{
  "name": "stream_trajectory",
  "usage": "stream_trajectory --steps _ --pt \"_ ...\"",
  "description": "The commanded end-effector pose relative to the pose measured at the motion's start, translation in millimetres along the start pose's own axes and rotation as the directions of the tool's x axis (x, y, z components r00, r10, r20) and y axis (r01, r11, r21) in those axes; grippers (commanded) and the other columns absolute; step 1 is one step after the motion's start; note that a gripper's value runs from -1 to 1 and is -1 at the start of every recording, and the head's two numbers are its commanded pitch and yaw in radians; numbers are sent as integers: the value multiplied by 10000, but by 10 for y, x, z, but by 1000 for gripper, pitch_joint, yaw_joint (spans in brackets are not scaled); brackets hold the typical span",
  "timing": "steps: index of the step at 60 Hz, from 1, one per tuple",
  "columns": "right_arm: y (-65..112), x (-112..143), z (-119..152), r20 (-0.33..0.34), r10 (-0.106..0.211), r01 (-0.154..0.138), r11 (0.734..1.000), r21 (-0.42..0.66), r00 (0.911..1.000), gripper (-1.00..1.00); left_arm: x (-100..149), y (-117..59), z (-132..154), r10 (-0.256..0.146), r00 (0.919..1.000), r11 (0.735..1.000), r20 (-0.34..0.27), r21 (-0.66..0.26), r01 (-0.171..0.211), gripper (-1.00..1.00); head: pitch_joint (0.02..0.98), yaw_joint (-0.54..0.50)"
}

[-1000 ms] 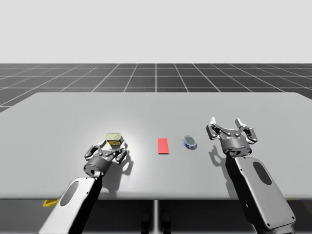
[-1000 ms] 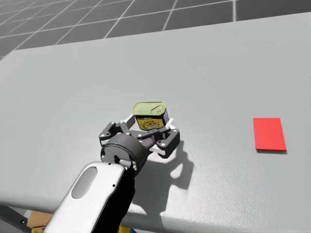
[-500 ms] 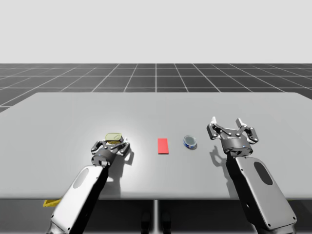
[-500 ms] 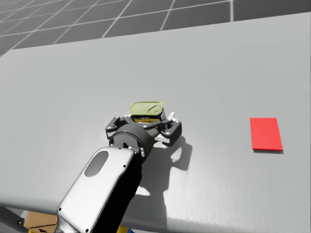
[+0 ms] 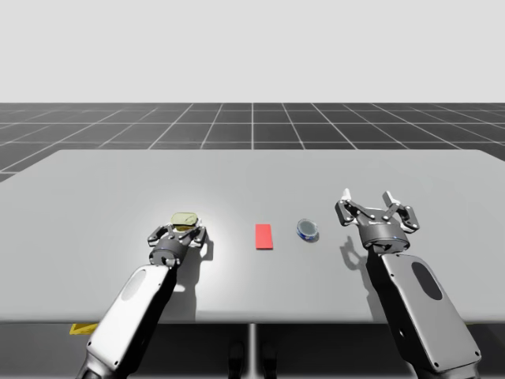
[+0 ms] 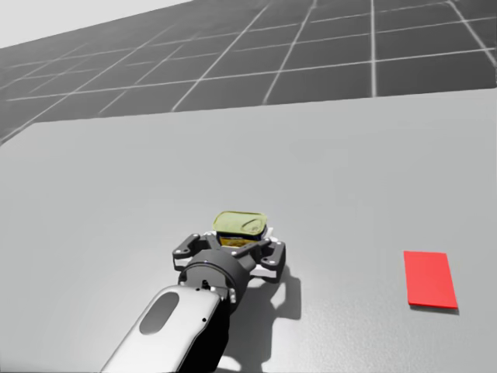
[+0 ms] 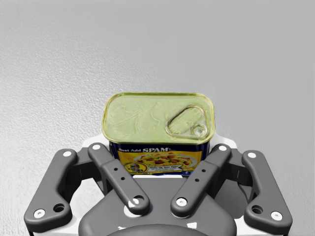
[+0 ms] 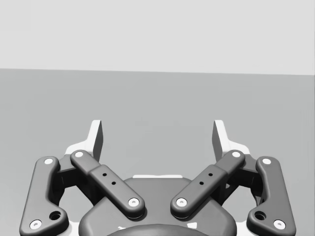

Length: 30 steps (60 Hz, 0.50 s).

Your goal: Look at the card. If it is red, pick the object on the left. If it is green, pick the object on the right.

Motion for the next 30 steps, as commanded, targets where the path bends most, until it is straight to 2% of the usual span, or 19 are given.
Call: stream_trajectory --steps 1,10,17,20,21,22,23,30 --pt "1 -4 3 2 27 -27 10000 -7 10000 -1000 -216 -30 0 -333 9974 9960 -635 -850 279 962 571 337" --pt "3 -11 9 -18 30 -30 10000 -2 10000 -1000 -229 -33 -3 -374 9972 9957 -654 -867 316 960 471 345" --pt "3 -14 11 -26 29 -29 10000 -7 10000 -1000 -226 -33 -5 -348 9973 9956 -647 -886 290 971 443 351" --pt "1 -14 12 -29 22 -22 10000 -7 10000 -1000 -202 -27 2 -170 9977 9956 -651 -933 109 960 442 352" --pt "1 -14 12 -29 21 -21 10000 -6 10000 -1000 -187 -26 9 -9 9974 9949 -716 -1011 -63 956 442 352" --pt "0 -14 12 -26 22 -22 10000 -3 10000 -1000 -143 -24 32 309 9964 9924 -791 -1163 -400 962 443 352" --pt "0 -14 12 -24 23 -23 10000 -1 10000 -1000 -123 -23 43 364 9964 9919 -762 -1188 -453 963 442 352" --pt "1 -19 11 -60 28 -28 10000 9 10000 -1000 130 23 180 342 9992 9918 -186 -1227 -362 964 444 352"
